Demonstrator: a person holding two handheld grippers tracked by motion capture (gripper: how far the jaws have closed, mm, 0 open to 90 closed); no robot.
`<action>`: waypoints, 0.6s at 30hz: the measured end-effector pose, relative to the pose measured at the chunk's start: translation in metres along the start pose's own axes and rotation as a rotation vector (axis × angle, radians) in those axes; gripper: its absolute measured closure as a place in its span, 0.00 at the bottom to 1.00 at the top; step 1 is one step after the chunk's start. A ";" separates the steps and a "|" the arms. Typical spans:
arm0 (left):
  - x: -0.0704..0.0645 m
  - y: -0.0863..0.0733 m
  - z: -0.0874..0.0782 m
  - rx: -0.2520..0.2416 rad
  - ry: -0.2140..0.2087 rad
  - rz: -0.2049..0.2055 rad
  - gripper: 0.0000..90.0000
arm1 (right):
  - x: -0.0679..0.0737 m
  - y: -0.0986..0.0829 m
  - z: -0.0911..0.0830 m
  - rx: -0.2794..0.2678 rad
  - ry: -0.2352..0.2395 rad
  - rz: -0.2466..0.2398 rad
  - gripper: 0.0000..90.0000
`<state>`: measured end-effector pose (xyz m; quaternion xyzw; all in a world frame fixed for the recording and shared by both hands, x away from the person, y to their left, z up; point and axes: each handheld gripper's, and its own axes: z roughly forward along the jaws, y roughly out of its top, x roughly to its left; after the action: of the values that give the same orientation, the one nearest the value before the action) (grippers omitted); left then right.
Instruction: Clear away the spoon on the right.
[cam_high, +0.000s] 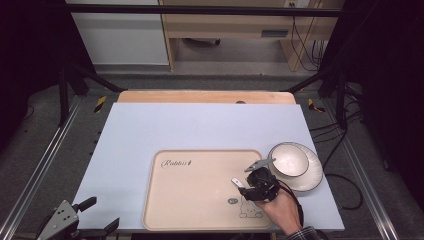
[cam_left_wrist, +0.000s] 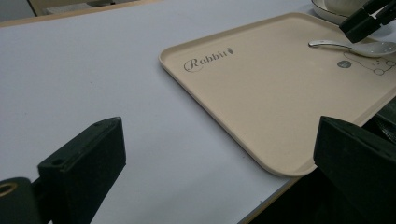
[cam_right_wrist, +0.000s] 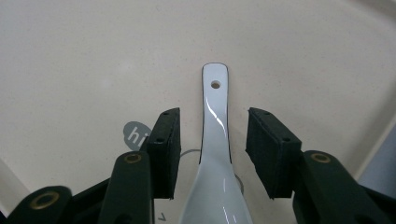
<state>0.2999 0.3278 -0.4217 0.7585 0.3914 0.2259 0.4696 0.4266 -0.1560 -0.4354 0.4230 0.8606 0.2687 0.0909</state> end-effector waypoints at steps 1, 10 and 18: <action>0.000 0.000 0.000 -0.001 0.000 -0.002 0.02 | 0.001 0.000 0.000 -0.007 -0.004 0.010 0.58; 0.000 0.000 0.000 0.000 0.000 0.000 0.02 | 0.001 -0.002 -0.004 -0.037 -0.007 -0.014 0.47; 0.000 0.000 0.000 0.000 0.001 0.000 0.02 | 0.002 -0.004 -0.007 -0.078 -0.010 -0.027 0.39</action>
<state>0.2999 0.3277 -0.4217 0.7584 0.3916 0.2262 0.4695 0.4201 -0.1596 -0.4314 0.4090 0.8545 0.2987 0.1154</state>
